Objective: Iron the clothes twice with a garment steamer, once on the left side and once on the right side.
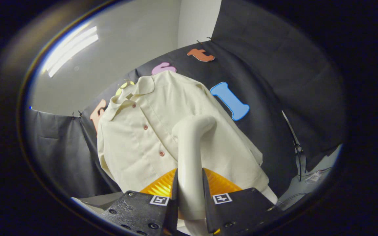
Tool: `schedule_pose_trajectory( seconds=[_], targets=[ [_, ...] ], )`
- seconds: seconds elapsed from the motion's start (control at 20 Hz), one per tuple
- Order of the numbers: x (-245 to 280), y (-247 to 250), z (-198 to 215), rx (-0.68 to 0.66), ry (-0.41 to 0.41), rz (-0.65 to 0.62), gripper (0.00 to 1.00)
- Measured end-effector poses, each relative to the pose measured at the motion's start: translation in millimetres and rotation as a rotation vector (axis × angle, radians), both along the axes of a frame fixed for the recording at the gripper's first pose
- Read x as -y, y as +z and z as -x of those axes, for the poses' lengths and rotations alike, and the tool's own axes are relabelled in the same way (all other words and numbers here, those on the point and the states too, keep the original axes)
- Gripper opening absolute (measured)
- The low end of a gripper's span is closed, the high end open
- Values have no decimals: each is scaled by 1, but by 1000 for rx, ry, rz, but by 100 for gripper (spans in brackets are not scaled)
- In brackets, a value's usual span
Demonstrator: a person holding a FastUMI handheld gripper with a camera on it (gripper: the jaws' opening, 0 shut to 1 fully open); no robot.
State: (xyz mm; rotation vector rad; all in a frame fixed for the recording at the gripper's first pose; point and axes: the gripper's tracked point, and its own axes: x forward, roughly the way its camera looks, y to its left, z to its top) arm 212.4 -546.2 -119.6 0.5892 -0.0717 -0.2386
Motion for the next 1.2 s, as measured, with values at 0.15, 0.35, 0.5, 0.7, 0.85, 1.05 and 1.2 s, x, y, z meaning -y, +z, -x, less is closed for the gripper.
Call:
schedule_pose_trajectory(
  seconds=[0.15,0.35,0.5,0.7,0.85,1.05,1.2],
  targets=[
    [1,-19,10,-17,0,-21,34],
    [-1,-47,23,-49,-1,-42,34],
    [-3,-70,33,-70,-3,-68,34],
    [-6,-100,46,-116,-7,-86,34],
    [-10,-120,58,-165,-24,-81,34],
    [-22,-132,76,-238,-38,-43,34],
    [-37,-120,88,-246,-54,0,34]
  ],
)
